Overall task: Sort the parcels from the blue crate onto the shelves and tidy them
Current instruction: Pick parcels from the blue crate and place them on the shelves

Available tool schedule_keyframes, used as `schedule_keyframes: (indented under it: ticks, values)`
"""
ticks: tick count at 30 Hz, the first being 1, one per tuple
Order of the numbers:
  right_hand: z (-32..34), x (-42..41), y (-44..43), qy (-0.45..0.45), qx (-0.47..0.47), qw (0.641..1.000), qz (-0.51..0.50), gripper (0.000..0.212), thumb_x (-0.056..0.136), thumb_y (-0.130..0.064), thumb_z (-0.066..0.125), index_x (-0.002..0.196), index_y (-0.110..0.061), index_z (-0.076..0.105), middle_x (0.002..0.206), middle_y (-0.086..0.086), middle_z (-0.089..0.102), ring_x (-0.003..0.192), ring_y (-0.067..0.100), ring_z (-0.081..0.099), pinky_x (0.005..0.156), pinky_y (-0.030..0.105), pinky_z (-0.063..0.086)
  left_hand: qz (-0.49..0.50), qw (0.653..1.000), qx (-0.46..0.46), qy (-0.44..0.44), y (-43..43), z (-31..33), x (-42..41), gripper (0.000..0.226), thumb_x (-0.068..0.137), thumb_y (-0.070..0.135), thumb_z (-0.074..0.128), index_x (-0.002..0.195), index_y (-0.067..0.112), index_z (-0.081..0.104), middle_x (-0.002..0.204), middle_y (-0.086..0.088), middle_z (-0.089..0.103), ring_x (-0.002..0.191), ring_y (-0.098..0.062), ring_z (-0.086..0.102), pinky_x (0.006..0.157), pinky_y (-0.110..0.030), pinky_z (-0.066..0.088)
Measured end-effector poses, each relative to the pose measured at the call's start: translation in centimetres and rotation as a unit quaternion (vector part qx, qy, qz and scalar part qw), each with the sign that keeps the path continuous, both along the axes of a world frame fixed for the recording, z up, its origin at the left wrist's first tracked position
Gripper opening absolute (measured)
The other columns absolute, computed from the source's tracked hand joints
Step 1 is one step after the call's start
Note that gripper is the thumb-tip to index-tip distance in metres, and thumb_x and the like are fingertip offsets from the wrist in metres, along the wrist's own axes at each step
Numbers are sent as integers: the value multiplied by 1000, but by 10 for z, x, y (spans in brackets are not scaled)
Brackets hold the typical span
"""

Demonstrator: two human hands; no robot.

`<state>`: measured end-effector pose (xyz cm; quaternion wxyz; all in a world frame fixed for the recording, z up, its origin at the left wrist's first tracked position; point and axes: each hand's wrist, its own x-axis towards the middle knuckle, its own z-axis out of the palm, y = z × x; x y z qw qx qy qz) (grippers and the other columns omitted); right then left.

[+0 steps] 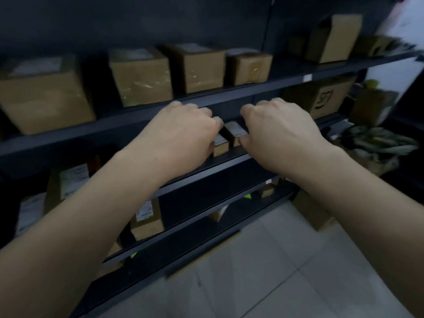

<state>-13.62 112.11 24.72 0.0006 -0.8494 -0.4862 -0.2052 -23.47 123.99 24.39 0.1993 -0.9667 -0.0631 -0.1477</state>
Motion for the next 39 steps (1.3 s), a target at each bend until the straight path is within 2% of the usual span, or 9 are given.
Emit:
schedule_keyframes:
  ticks: [4,9,11,17,23,26,30,34,39]
  values:
    - [26,-6,-44,-18,-3,997,-81,21,95,-26,57,111,-13,54,108,9,60,105,30,54,71,35,33,-68,997,17,-28,-34,26,10,37,96,33,43,131,22,45,115,-2,57,105,-21,54,84,-34,41]
    - [35,-38,-106,-26,-9,981,-190,23,95,-30,55,111,-13,52,113,10,58,106,31,54,71,35,32,-183,983,23,-15,-78,37,17,36,96,35,41,131,23,44,116,-1,56,105,-21,54,83,-34,42]
    - [35,-56,-131,-23,-17,968,-248,27,96,-33,52,115,-13,53,115,11,58,107,32,53,72,35,32,-246,969,15,-25,-97,37,17,31,97,33,40,126,23,48,110,-1,57,101,-21,56,80,-34,41]
    - [28,-110,-207,-18,-14,920,-390,17,98,-23,49,112,-14,52,111,8,57,102,28,53,73,35,34,-378,925,-7,-50,-165,30,11,26,97,29,39,114,20,56,103,-2,60,96,-23,58,80,-36,42]
    - [23,-164,-282,4,16,864,-503,29,98,-31,47,123,-17,49,115,6,55,106,25,52,81,35,40,-490,865,-24,-104,-244,28,-5,11,89,19,54,88,12,63,79,-7,62,74,-29,59,66,-37,42]
    - [17,-190,-323,-9,20,836,-548,28,98,-31,47,122,-16,49,114,6,55,105,26,53,80,35,38,-545,831,-28,-108,-293,26,-14,14,87,19,56,90,9,65,78,-9,62,72,-30,59,64,-37,42]
    - [12,-224,-388,1,22,792,-610,22,98,-28,50,116,-16,51,114,7,56,107,27,52,85,37,40,-605,789,-40,-97,-372,19,-28,19,92,22,49,101,11,61,87,-7,61,80,-28,56,68,-34,32]
    - [14,-261,-462,19,20,746,-665,23,99,-24,47,121,-14,49,120,9,54,113,30,49,89,38,38,-661,743,-62,-87,-463,15,-47,18,94,21,48,103,12,60,89,-6,61,80,-26,55,69,-34,36]
    - [11,-300,-561,37,20,688,-724,27,95,-21,57,121,-14,51,118,9,55,112,31,50,86,39,39,-717,687,-90,-79,-574,9,-71,11,87,15,58,90,8,65,76,-8,61,67,-28,55,62,-32,33]
